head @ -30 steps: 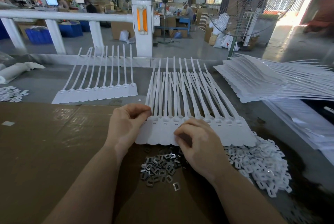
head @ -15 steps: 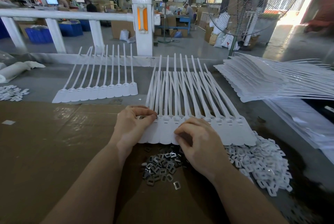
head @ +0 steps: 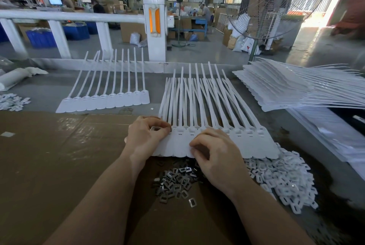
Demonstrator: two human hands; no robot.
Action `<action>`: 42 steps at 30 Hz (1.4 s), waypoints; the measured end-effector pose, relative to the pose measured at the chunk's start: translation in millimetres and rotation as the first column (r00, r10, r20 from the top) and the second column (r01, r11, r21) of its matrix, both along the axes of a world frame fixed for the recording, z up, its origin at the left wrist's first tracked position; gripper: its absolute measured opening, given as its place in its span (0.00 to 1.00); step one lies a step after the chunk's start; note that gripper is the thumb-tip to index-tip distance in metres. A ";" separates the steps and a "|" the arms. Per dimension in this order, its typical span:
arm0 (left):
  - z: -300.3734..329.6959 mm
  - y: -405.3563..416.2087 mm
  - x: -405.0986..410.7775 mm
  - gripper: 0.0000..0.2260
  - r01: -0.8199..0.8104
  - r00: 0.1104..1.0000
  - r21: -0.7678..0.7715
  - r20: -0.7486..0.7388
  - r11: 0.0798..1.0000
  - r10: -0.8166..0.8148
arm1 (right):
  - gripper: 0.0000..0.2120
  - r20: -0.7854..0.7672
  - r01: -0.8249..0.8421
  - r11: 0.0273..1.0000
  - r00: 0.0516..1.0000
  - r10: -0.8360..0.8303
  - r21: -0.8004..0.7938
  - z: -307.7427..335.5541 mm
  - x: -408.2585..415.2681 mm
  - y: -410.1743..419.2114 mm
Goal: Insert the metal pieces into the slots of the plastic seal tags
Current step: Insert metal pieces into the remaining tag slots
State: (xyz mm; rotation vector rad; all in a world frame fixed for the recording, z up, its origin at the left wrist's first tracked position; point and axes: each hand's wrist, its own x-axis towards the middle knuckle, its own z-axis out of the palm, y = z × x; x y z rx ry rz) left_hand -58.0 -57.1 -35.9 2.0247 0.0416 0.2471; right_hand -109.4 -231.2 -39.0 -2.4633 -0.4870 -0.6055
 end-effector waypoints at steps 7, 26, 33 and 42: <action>0.0 2.4 -0.8 0.10 -0.016 0.999 -0.244 -0.054 0.970 0.002 | 0.03 -0.005 0.000 1.000 1.000 0.000 -0.002 -0.8 0.4 -0.2; -6.4 -1.9 3.8 0.13 -0.031 0.999 0.124 -0.034 0.992 0.036 | 0.03 0.010 -0.019 1.000 1.000 0.019 0.001 1.3 -0.2 -0.7; -9.1 -3.2 3.5 0.13 -0.059 0.998 0.124 -0.012 0.991 0.061 | 0.02 -0.064 -0.252 0.964 0.967 0.248 -0.081 7.3 -6.1 0.2; -8.1 -3.3 2.3 0.11 -0.046 0.998 0.096 -0.032 0.994 0.050 | 0.05 -0.151 -0.273 0.954 0.956 0.253 -0.126 4.8 -3.8 0.9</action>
